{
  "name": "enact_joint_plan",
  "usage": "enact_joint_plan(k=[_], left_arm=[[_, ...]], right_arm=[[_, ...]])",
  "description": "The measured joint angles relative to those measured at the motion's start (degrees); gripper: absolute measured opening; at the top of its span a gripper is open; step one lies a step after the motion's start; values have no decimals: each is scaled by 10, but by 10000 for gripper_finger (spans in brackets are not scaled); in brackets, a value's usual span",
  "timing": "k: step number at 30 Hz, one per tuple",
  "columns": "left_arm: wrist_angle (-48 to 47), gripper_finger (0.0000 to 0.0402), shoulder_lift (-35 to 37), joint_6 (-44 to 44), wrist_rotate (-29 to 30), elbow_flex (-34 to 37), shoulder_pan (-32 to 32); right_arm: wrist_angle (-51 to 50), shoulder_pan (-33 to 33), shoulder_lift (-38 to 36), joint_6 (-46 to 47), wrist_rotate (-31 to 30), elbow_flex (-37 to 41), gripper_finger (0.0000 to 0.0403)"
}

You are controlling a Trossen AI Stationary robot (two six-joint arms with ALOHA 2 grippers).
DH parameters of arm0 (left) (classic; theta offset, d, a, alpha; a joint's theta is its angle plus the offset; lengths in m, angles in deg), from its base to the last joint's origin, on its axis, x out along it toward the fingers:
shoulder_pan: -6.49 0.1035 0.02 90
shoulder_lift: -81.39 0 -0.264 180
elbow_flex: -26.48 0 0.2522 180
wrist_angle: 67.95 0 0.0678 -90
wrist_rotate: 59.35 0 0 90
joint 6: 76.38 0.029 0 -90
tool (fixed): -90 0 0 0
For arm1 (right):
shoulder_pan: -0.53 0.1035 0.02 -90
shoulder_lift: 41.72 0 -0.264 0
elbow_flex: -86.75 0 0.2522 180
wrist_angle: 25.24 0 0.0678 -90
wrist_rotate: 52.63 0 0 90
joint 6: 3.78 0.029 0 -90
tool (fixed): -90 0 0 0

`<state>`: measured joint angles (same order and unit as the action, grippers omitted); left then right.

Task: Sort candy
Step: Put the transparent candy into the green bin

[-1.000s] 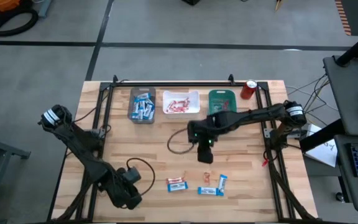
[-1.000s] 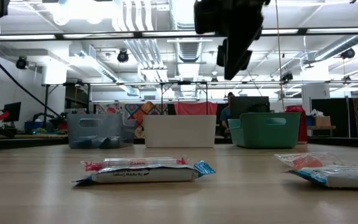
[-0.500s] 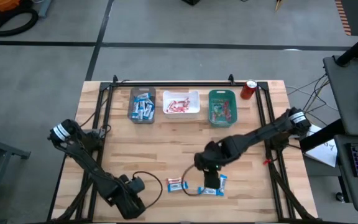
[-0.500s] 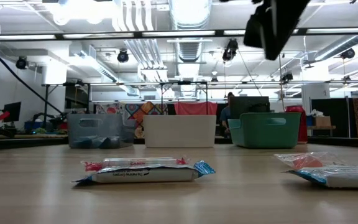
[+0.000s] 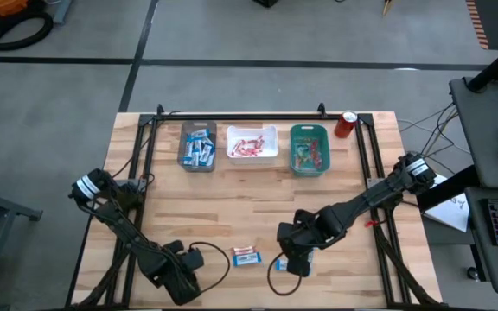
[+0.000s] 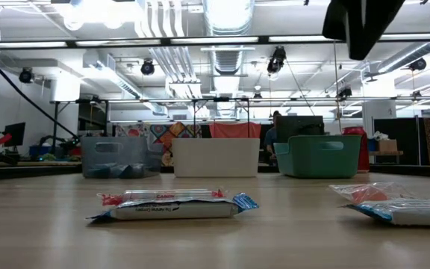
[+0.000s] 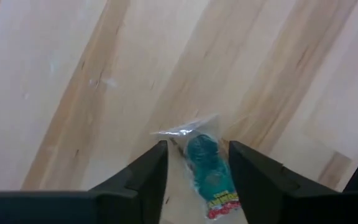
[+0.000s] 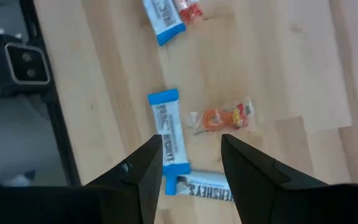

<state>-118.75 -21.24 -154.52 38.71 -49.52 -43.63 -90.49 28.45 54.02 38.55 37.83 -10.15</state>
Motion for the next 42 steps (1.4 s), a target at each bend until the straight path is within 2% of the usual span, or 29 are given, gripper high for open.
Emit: enact_joint_plan(k=[6,9,14,20,25,29,32,37,40,42], left_arm=[[-3,63,2,83,-1,0,10],[-20,11,9,140,-1,1,24],[-67,3,45,241,17,1,49],[-56,1,112,404,99,1,82],[61,0,169,598,127,5,111],[190,0,213,759,93,29,131],[287,0,240,850,86,64,142],[442,0,266,920,85,134,170],[535,0,271,936,85,180,188],[590,0,270,942,85,208,201]], right_arm=[[4,1,0,13,-15,0,155],[13,6,0,13,-43,0,155],[15,18,0,26,-82,0,155],[75,42,0,58,-100,26,153],[207,63,0,63,-177,91,146],[350,70,0,23,-283,154,142],[495,70,4,-34,-355,203,144],[742,66,29,-176,-434,250,161],[841,60,48,-246,-459,254,178],[869,56,59,-272,-475,250,189]])
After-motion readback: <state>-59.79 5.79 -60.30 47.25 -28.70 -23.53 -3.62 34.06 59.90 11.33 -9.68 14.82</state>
